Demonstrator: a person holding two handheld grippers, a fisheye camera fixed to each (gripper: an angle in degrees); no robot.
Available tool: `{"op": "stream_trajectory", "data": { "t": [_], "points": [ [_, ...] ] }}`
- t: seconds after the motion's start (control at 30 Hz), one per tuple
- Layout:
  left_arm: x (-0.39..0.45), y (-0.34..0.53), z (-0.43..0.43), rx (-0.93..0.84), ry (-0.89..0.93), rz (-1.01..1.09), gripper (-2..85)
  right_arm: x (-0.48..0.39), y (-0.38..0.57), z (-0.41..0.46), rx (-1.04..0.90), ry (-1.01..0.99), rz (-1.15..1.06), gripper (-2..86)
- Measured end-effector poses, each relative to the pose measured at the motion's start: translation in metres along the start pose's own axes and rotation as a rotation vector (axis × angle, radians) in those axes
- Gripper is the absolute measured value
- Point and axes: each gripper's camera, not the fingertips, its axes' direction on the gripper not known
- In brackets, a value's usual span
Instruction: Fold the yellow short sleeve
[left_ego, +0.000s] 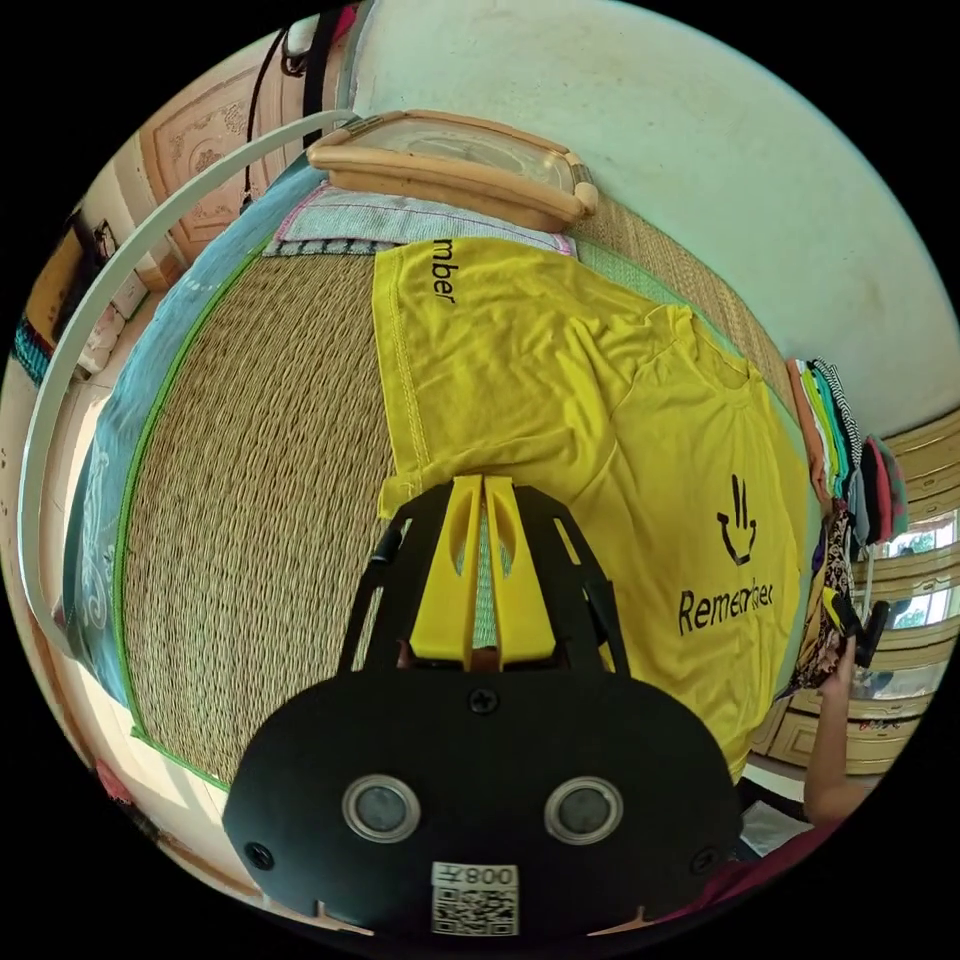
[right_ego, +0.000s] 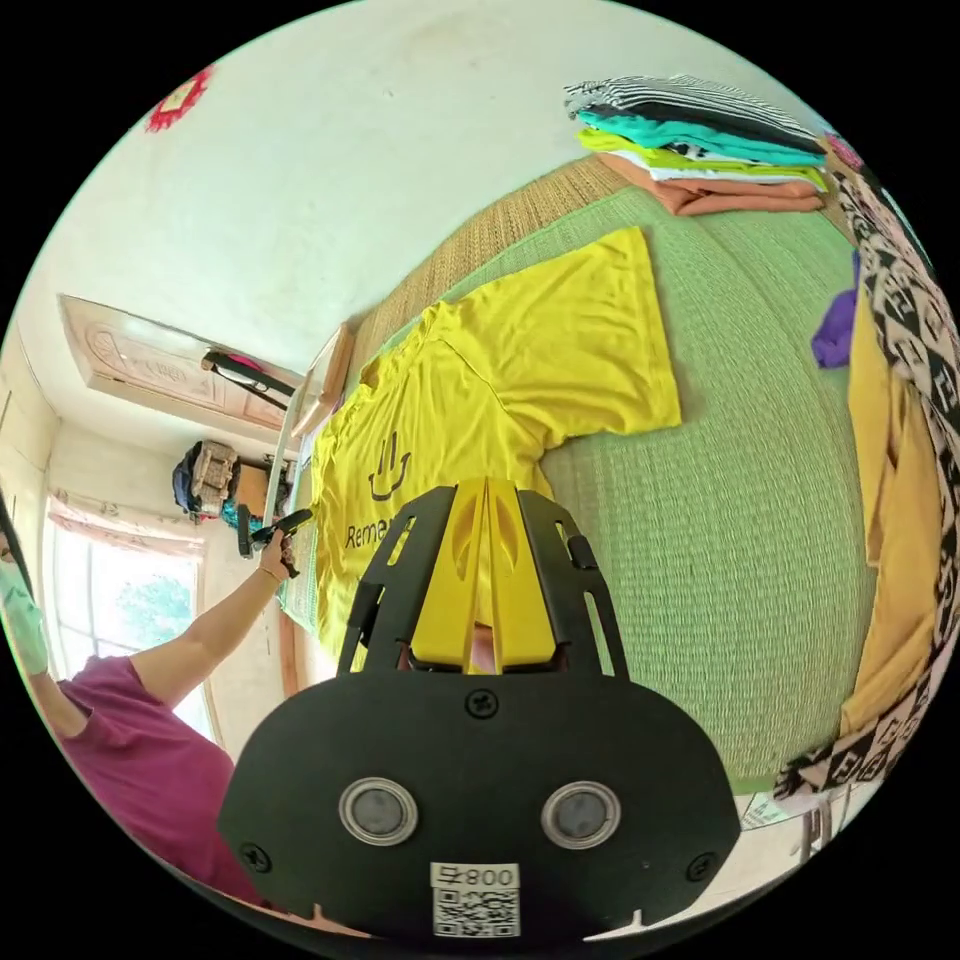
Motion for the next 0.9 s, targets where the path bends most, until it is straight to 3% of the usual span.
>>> {"op": "stream_trajectory", "data": {
  "t": [0.17, 0.23, 0.43, 0.57, 0.73, 0.9],
  "points": [
    [0.019, -0.011, 0.002, 0.008, 0.035, 0.010, 0.1, 0.000, -0.037, 0.065, -0.125, 0.206, 0.009, 0.0],
    [0.026, -0.014, 0.003, 0.009, 0.047, -0.003, 0.1, 0.016, -0.037, 0.063, -0.074, 0.084, 0.067, 0.0],
    [0.063, -0.017, -0.011, 0.124, 0.167, -0.001, 0.2, 0.032, -0.025, 0.042, 0.038, -0.039, 0.120, 0.4],
    [0.119, -0.021, -0.011, 0.142, 0.302, 0.139, 0.2, 0.035, -0.014, 0.021, 0.167, -0.012, 0.149, 1.4],
    [0.221, -0.039, 0.017, 0.018, 0.363, 0.370, 0.2, 0.031, -0.023, 0.002, 0.293, 0.196, 0.184, 7.3],
    [0.348, -0.056, 0.063, -0.100, 0.468, 0.580, 0.1, 0.026, -0.051, 0.021, 0.225, 0.386, 0.173, 8.3]
  ]
}}
